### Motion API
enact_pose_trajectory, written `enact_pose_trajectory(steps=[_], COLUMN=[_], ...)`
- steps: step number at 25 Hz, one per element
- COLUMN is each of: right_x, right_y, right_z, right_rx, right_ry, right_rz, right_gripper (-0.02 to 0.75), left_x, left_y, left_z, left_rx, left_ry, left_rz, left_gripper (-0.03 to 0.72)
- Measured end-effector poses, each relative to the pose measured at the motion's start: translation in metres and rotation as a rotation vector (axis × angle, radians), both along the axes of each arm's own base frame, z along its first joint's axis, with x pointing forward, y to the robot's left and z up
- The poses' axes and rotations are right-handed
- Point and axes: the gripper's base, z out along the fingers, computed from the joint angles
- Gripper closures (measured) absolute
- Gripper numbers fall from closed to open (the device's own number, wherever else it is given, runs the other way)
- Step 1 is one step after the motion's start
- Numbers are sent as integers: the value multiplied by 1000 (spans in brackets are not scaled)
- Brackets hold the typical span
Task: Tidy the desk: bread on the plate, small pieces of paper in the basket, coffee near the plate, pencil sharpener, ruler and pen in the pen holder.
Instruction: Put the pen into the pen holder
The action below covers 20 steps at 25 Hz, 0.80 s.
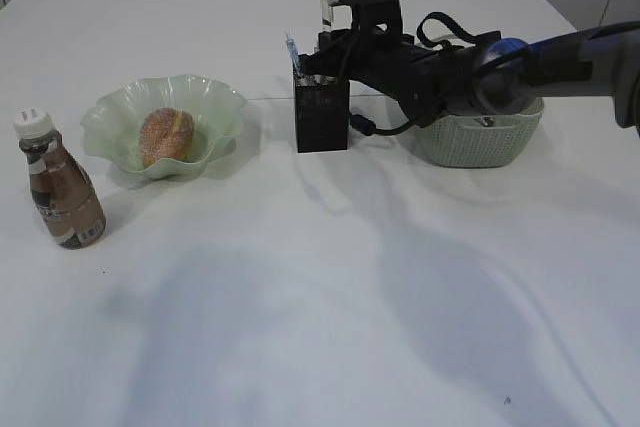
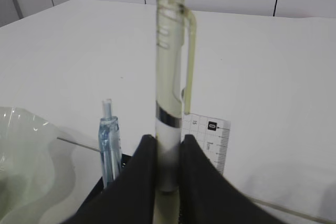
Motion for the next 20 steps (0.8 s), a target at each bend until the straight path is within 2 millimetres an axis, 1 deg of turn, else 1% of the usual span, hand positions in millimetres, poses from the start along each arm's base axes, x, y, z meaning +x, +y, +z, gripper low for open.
enact_pose_trajectory(steps=[14,20], right_x=[0,0], right_y=[0,1], right_z=[0,0], right_rx=[-10,-38], right_ry=[-2,-11], right_rz=[2,19], right_gripper=[601,529], left_x=[0,0], left_y=[0,0], left_z=[1,1], left_rx=[-4,-4], left_ry=[-16,-16], left_rz=[2,2], left_gripper=[413,413])
